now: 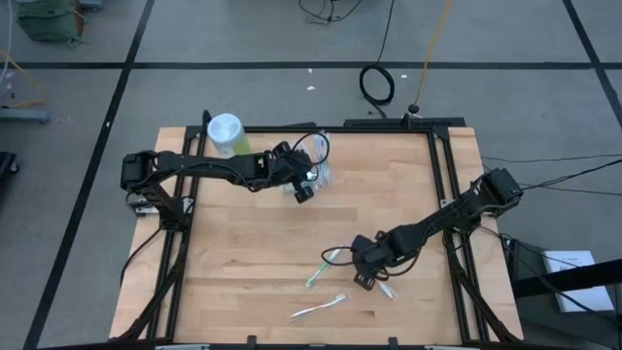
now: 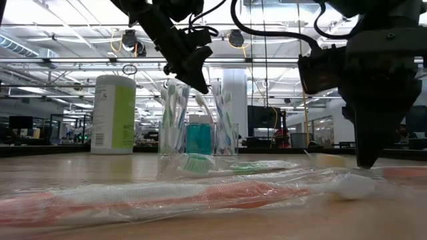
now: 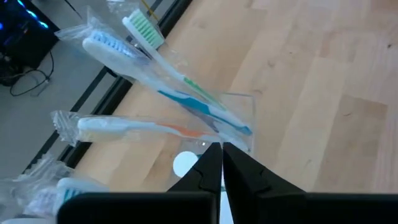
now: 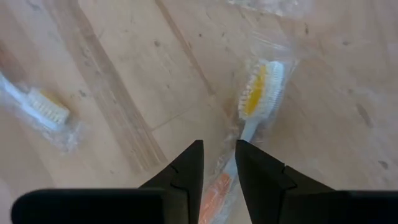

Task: Pick & Place toothbrushing station
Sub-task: Put the orange toothbrush into the transparent organizer

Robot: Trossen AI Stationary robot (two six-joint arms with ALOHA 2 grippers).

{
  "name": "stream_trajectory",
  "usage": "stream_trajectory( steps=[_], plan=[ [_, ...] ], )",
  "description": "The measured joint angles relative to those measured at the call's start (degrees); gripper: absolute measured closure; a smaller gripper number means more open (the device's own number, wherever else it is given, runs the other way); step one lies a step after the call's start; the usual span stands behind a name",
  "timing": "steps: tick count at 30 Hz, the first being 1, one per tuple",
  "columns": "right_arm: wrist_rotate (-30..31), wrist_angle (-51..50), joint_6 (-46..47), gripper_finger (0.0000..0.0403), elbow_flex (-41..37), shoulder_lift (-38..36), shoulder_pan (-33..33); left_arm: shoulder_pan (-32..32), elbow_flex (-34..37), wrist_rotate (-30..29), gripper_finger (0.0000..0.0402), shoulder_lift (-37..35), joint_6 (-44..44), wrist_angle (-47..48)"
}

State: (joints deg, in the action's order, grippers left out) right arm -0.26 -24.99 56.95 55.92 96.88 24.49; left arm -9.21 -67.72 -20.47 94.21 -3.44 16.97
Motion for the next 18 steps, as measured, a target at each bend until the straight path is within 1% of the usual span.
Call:
stream_trajectory(
  steps=[4,7,12,15,18],
  plan=[
    [1.14,0.12,-2.32,0.0316,0.00,0.04,0.02,0.38,0.00,0.00,0.0398,0.00,-0.07,-0.02],
    [1.54,-0.01,-4.73,0.0326,0.00,0.09,0.02,1.04,0.00,0.00,0.0393,0.00,-0.07,-0.02],
    [3.38,-0.07,-9.59,0.0354,-0.04,0.15,-0.25,2.35,0.00,0.00,0.0375,0.00,-0.07,-0.02],
    [3.61,-0.52,-13.35,0.0376,-0.07,0.15,-0.75,3.20,0.00,0.00,0.0378,0.00,-0.06,0.03],
    [3.66,-1.45,-17.37,0.0397,-0.11,0.17,-1.37,4.18,0.00,0.00,0.0390,0.00,-0.05,0.88]
  ],
)
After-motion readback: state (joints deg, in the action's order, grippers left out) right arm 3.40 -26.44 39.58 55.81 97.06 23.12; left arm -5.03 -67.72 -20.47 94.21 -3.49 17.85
